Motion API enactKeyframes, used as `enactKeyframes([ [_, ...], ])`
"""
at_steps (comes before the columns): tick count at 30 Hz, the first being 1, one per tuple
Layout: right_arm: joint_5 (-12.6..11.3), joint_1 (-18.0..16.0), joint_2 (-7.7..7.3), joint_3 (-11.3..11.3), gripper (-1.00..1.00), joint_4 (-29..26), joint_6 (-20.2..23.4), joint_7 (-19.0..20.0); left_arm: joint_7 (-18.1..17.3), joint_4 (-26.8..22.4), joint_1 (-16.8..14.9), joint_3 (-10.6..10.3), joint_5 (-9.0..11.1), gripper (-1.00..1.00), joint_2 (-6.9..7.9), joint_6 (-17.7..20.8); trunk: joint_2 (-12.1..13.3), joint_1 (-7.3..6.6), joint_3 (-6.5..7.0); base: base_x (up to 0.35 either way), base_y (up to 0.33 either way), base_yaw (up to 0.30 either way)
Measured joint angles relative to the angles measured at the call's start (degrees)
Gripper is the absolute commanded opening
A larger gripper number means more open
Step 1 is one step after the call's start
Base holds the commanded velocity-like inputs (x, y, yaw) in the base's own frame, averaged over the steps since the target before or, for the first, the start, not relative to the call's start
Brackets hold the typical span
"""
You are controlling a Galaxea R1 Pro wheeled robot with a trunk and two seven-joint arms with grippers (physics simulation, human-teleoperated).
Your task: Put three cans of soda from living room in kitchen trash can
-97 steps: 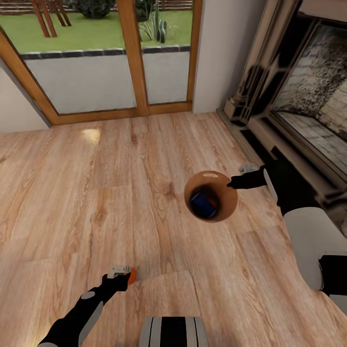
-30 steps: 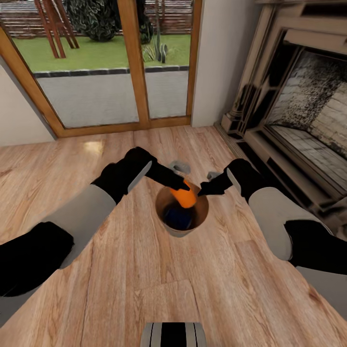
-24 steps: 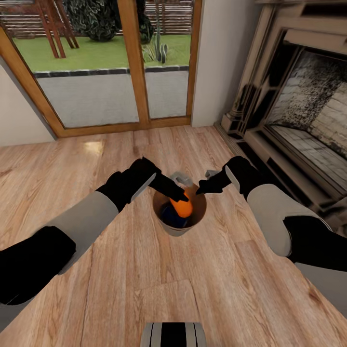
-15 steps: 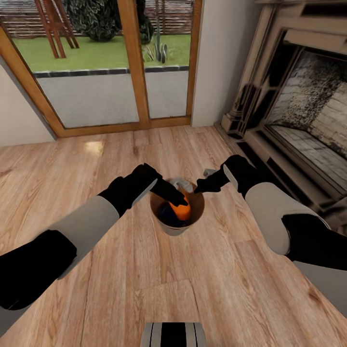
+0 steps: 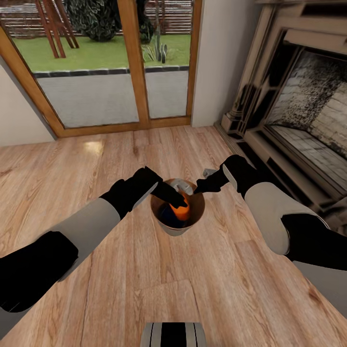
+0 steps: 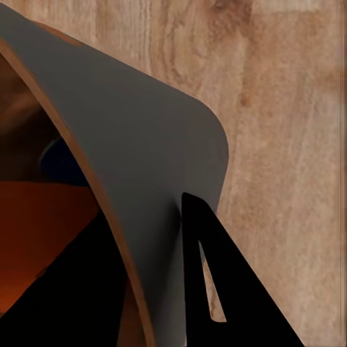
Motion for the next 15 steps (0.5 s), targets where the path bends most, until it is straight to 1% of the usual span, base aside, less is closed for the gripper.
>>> enactKeyframes([
  [2,0.0,0.0,-0.01,0.0,-1.0,0.0,0.0,0.0,0.3,0.2,0.0,-0.7,-0.4,-1.0,0.0,0.0,0.0,0.0,0.0,0.0,0.0,0.0],
  [3,-0.2,0.0,-0.01,0.0,-1.0,0.0,0.0,0.0,0.3,0.2,0.0,-0.9,-0.4,1.0,0.0,0.0,0.0,0.0,0.0,0.0,0.0,0.0],
  [7,-0.6,0.0,-0.06,-0.1,-1.0,0.0,0.1,0.1,0.4,0.2,0.3,-1.3,-0.5,1.0,0.1,-0.1,0.0,0.0,0.0,0.0,0.0,0.0],
  [10,-0.2,0.0,-0.08,-0.1,-1.0,0.0,0.0,0.0,0.4,0.2,0.5,-1.3,-0.5,1.0,0.18,0.0,0.0,0.0,0.0,0.0,0.0,0.0],
  [14,-0.2,0.0,-0.09,-0.1,-1.0,0.0,0.1,0.0,0.0,-0.6,0.6,-1.2,-0.4,1.0,0.57,0.0,0.0,0.0,0.0,0.0,0.0,0.0],
  [15,-0.5,0.0,-0.14,-0.1,-1.0,0.0,0.1,0.1,-0.1,-1.4,0.6,-1.2,-0.3,1.0,0.63,0.0,0.0,0.0,0.0,0.0,0.0,0.0],
])
